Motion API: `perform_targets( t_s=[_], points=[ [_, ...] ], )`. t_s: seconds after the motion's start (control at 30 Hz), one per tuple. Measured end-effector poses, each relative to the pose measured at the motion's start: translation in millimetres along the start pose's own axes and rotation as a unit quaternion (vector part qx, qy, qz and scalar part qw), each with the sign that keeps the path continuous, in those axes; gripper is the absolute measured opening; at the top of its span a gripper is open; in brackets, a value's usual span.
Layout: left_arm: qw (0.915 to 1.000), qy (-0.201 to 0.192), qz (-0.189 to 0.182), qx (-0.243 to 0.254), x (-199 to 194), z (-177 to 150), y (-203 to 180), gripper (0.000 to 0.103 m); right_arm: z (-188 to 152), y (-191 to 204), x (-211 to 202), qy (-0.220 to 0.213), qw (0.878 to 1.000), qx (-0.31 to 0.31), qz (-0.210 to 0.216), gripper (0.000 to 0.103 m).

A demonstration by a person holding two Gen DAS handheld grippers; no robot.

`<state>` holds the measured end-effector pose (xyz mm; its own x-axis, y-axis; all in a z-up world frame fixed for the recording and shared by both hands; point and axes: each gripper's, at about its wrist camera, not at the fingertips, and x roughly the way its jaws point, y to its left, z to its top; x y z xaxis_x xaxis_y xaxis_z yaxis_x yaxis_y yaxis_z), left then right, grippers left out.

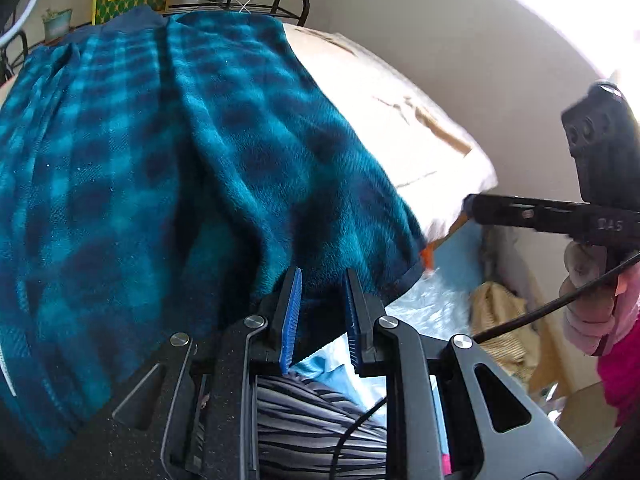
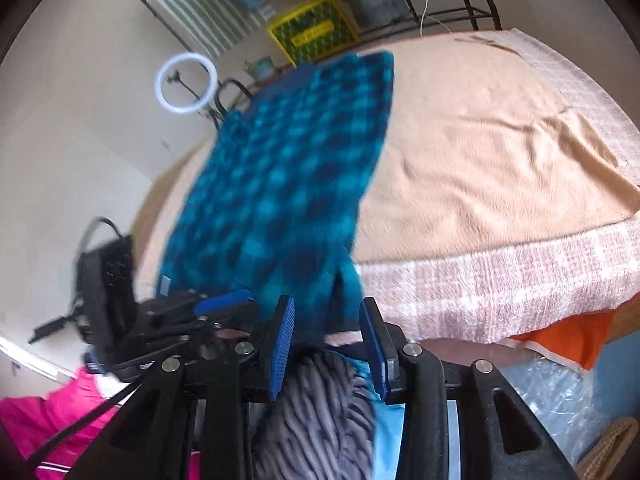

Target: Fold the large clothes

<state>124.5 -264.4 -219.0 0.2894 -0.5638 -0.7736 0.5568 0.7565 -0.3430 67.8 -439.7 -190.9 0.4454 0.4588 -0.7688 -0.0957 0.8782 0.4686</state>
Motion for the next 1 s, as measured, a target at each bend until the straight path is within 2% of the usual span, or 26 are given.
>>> perform_targets(
  t_s=[0.1,0.17,0.23,0.33,0.47,0.53,0.63,0.7,0.77,0.8,0.9,1.0],
  points=[
    [0.9997,-0.014,-0.001,0.02,-5,1,-18,0.022,-7,-14,6,0.007,1.0,0.023,0.005,0.036],
    [0.9993,-0.024,-0.004,0.03,-6,6,-30,0.041,-9,-24,-7,-0.01,0.999,0.036,0.011,0.036],
    [0.9988,-0.028,-0.011,0.038,-2,13,-44,0.047,-11,-33,-22,-0.032,0.998,0.048,0.009,0.038],
    [0.9991,-0.015,-0.005,0.039,17,24,-60,0.062,-10,-48,-47,-0.064,0.995,0.071,0.003,0.039],
    [0.999,0.016,0.025,0.035,46,29,-71,0.062,-12,-63,-67,-0.086,0.992,0.091,-0.01,0.04],
    [0.9973,0.026,0.059,0.035,60,28,-73,0.062,-12,-67,-71,-0.088,0.991,0.096,-0.011,0.04],
    [0.995,0.014,0.085,0.05,70,22,-77,0.062,-7,-67,-69,-0.088,0.992,0.093,-0.012,0.04],
    [0.9939,0.002,0.091,0.062,70,18,-78,0.053,-2,-67,-68,-0.086,0.993,0.084,-0.014,0.04],
    [0.9955,-0.004,0.073,0.06,69,19,-76,0.022,6,-67,-66,-0.086,0.993,0.076,-0.015,0.04],
    [0.997,-0.006,0.058,0.05,66,22,-72,0.016,10,-67,-63,-0.087,0.994,0.071,-0.014,0.04],
    [0.9999,-0.009,-0.001,-0.009,49,28,-52,0.013,27,-67,-56,-0.087,0.994,0.062,-0.005,0.04],
    [0.9947,-0.042,-0.056,-0.075,20,31,-33,0.012,49,-66,-42,-0.084,0.995,0.053,0.008,0.04]
  ],
)
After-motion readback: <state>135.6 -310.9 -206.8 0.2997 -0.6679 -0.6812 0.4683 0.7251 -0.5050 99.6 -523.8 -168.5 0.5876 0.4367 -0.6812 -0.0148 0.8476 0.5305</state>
